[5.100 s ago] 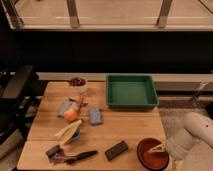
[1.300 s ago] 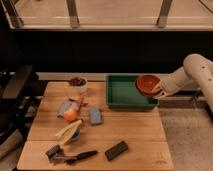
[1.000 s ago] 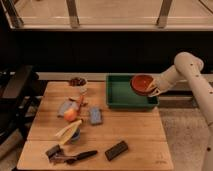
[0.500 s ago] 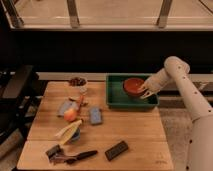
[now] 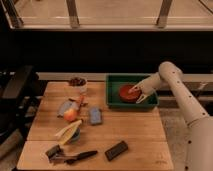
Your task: Stack bowls into tray
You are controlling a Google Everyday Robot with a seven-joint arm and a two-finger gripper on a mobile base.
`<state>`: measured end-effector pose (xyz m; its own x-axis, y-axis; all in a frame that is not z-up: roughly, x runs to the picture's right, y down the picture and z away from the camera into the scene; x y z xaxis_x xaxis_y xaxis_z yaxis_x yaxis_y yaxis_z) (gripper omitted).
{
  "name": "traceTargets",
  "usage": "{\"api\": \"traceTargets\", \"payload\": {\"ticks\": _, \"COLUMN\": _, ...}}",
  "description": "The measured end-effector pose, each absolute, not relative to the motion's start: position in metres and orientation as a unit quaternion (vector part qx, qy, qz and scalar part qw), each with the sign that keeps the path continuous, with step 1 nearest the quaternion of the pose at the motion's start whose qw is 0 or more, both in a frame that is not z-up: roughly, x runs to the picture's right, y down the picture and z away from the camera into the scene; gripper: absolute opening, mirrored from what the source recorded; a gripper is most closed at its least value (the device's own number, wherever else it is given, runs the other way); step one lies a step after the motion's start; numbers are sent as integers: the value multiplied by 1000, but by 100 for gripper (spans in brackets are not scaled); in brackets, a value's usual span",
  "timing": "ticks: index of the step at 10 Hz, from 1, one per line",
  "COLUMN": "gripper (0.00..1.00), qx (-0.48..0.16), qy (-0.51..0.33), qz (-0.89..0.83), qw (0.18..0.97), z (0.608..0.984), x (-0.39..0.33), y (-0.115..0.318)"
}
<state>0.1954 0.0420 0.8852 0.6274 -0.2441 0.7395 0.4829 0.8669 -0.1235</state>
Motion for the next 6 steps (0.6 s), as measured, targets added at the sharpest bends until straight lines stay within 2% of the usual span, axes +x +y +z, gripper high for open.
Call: {"api": "traceTargets", "payload": {"ticks": 6, "gripper": 80, "qx": -105, "qy": -353, "qz": -211, "qw": 905, "z": 836, "x": 213, "y": 12}}
